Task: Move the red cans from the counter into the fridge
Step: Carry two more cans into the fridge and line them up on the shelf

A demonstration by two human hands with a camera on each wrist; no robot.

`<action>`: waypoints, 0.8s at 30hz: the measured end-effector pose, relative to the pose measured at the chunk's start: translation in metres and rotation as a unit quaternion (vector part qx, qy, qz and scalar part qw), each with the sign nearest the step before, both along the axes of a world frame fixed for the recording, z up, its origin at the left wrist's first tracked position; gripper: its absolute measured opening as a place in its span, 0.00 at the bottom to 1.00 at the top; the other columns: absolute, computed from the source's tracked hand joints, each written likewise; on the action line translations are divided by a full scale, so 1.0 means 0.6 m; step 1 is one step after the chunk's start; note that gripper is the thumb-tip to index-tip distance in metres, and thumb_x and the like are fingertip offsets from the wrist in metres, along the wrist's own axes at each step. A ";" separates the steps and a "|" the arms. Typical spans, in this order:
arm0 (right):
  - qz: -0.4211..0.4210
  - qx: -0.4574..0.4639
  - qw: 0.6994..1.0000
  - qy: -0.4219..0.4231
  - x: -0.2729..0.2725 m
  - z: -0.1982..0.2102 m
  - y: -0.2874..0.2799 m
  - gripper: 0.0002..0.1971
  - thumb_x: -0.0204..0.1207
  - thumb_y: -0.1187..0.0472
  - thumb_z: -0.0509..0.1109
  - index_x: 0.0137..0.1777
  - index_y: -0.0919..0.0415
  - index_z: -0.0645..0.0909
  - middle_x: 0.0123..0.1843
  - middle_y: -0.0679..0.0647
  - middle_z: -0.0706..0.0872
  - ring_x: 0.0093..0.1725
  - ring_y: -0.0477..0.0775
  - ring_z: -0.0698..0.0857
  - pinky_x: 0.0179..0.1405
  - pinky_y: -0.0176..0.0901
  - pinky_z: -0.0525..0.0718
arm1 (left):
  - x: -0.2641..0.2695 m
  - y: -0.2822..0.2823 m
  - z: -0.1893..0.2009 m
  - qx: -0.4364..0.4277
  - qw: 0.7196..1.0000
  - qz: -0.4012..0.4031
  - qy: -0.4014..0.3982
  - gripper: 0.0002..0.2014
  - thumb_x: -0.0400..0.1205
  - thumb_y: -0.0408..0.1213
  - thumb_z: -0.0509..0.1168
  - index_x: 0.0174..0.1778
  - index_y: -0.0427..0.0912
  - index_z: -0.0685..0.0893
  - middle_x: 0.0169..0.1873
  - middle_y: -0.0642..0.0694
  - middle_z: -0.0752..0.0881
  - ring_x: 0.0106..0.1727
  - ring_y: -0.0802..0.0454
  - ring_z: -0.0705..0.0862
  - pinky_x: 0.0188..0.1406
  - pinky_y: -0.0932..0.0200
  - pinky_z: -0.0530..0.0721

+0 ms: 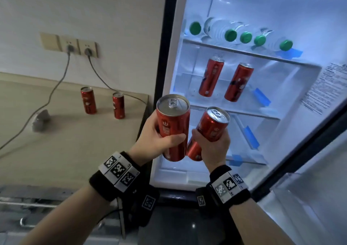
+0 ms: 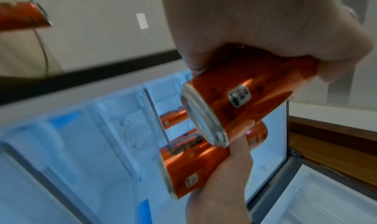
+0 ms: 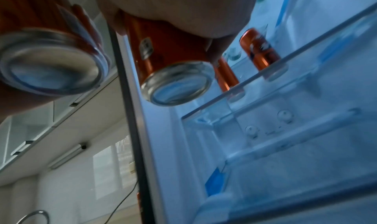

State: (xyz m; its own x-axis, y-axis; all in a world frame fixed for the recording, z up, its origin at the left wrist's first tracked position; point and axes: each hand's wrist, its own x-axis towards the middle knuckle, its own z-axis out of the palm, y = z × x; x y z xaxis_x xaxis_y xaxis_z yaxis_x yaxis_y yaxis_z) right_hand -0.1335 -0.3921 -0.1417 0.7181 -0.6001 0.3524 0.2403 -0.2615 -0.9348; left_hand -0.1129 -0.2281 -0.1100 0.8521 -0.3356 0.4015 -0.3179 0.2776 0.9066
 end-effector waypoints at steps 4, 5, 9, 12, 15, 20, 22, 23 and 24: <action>-0.033 -0.037 0.999 0.008 0.005 0.044 -0.082 0.26 0.50 0.45 0.80 0.48 0.54 0.82 0.41 0.47 0.88 0.44 0.53 0.88 0.54 0.59 0.86 | -0.018 -0.101 0.011 0.007 1.000 -0.001 0.009 0.29 0.60 0.41 0.76 0.57 0.41 0.79 0.43 0.49 0.90 0.47 0.53 0.89 0.49 0.57 0.87; -0.040 -0.042 0.998 0.009 0.010 0.058 -0.099 0.29 0.49 0.42 0.79 0.51 0.54 0.83 0.43 0.47 0.89 0.45 0.52 0.88 0.55 0.58 0.86 | -0.019 -0.121 0.013 0.005 1.000 0.002 0.015 0.27 0.60 0.42 0.76 0.55 0.45 0.79 0.40 0.54 0.90 0.45 0.57 0.89 0.47 0.61 0.87; -0.090 -0.061 0.994 0.005 0.038 0.107 -0.164 0.28 0.58 0.43 0.82 0.58 0.50 0.82 0.48 0.42 0.88 0.50 0.46 0.86 0.59 0.45 0.81 | -0.002 -0.170 0.020 0.006 0.999 0.035 0.018 0.23 0.58 0.43 0.77 0.48 0.54 0.80 0.33 0.61 0.89 0.38 0.64 0.87 0.43 0.67 0.87; -0.135 -0.072 0.988 -0.002 0.068 0.134 -0.212 0.28 0.60 0.41 0.81 0.60 0.49 0.81 0.49 0.41 0.87 0.47 0.42 0.83 0.54 0.38 0.76 | 0.028 -0.193 0.023 0.002 0.999 0.049 0.015 0.20 0.61 0.39 0.77 0.46 0.55 0.80 0.32 0.61 0.88 0.37 0.64 0.86 0.41 0.68 0.86; -0.156 -0.056 0.986 0.003 0.107 0.149 -0.260 0.28 0.60 0.40 0.81 0.58 0.50 0.81 0.47 0.40 0.86 0.46 0.43 0.83 0.54 0.38 0.75 | 0.067 -0.214 0.032 -0.001 0.999 0.052 0.001 0.17 0.67 0.33 0.77 0.46 0.53 0.81 0.31 0.60 0.88 0.37 0.65 0.86 0.40 0.68 0.86; -0.172 -0.044 0.984 0.033 0.162 0.147 -0.318 0.29 0.56 0.38 0.82 0.56 0.48 0.81 0.49 0.41 0.89 0.49 0.45 0.87 0.56 0.40 0.79 | 0.133 -0.249 0.056 0.003 0.999 0.044 -0.027 0.15 0.68 0.37 0.75 0.48 0.51 0.82 0.37 0.55 0.87 0.41 0.60 0.87 0.45 0.62 0.87; -0.181 -0.042 0.982 0.039 0.176 0.141 -0.336 0.29 0.57 0.39 0.82 0.57 0.49 0.81 0.51 0.44 0.90 0.50 0.47 0.87 0.57 0.40 0.79 | 0.152 -0.262 0.062 0.001 0.999 0.038 -0.031 0.14 0.67 0.40 0.75 0.47 0.53 0.81 0.38 0.55 0.86 0.42 0.60 0.87 0.47 0.60 0.88; -0.185 -0.039 0.981 0.042 0.181 0.138 -0.343 0.30 0.57 0.40 0.83 0.57 0.49 0.81 0.52 0.44 0.90 0.50 0.48 0.86 0.57 0.41 0.79 | 0.159 -0.268 0.064 0.001 0.999 0.035 -0.035 0.14 0.68 0.41 0.75 0.47 0.54 0.81 0.38 0.55 0.86 0.42 0.61 0.87 0.47 0.61 0.88; -0.187 -0.035 0.981 0.047 0.186 0.135 -0.351 0.30 0.56 0.40 0.83 0.58 0.49 0.81 0.52 0.45 0.89 0.50 0.48 0.86 0.58 0.41 0.79 | 0.166 -0.273 0.065 0.002 0.999 0.032 -0.041 0.14 0.68 0.40 0.75 0.47 0.53 0.81 0.38 0.55 0.86 0.42 0.61 0.86 0.47 0.61 0.88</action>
